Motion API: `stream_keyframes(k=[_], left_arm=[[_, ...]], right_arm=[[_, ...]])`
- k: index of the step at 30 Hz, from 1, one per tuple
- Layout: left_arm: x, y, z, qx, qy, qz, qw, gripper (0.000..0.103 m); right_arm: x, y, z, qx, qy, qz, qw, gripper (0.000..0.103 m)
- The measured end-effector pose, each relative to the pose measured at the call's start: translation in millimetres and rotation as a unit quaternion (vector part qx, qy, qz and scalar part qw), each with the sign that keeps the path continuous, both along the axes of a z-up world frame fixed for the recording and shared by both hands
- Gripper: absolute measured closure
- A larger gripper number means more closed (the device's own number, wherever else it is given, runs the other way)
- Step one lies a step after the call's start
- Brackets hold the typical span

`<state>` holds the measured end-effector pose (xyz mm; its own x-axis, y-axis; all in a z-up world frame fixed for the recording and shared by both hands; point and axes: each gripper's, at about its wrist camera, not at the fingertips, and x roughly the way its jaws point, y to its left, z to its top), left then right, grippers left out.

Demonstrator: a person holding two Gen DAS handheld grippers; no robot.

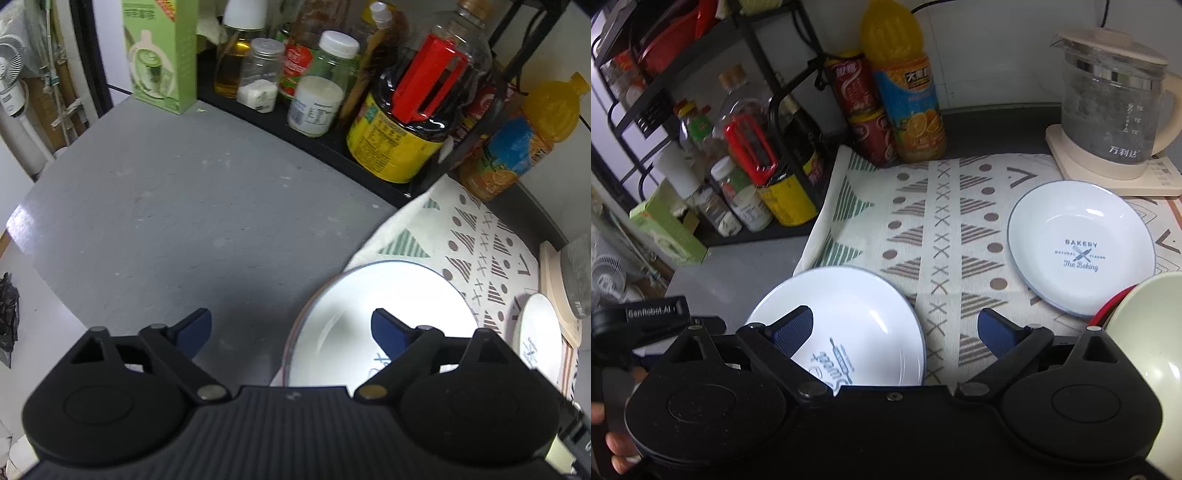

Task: Organize plates and bowls
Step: 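Move both open grippers to the white 'BAKERY' plate by the kettle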

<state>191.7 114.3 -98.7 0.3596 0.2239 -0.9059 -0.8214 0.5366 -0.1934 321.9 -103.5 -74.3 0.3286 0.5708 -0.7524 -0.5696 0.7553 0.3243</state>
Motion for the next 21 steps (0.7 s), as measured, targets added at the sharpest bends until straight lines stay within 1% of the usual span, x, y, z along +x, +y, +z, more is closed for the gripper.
stream_keyframes(k=[1, 3, 8, 13, 17, 21], left_arm=[[2.1, 0.7, 0.4, -0.003, -0.002, -0.005, 1.0000, 0.008], [7.6, 0.7, 1.3, -0.007, -0.006, -0.015, 0.9998, 0.000], [21.0, -4.7, 8.6, -0.008, -0.032, -0.041, 0.9986, 0.000], [39.8, -13.8, 12.6, -0.011, -0.059, -0.088, 0.9943, 0.000], [57.0, -16.7, 10.9, -0.021, -0.066, -0.119, 0.9905, 0.000], [76.0, -17.0, 7.2, -0.023, -0.060, -0.152, 0.9863, 0.000]], right_arm=[[0.3, 0.3, 1.6, 0.001, -0.003, -0.003, 1.000, 0.007], [1.8, 1.9, 5.7, 0.004, -0.009, -0.006, 1.000, 0.006], [10.7, 3.6, 15.3, -0.002, -0.027, -0.027, 0.999, 0.004], [19.3, -3.1, 23.9, 0.017, -0.039, -0.058, 0.997, 0.003], [25.6, -2.1, 19.9, 0.012, -0.038, -0.057, 0.998, 0.003], [33.4, -5.1, 14.9, 0.008, -0.027, -0.093, 0.995, 0.003]])
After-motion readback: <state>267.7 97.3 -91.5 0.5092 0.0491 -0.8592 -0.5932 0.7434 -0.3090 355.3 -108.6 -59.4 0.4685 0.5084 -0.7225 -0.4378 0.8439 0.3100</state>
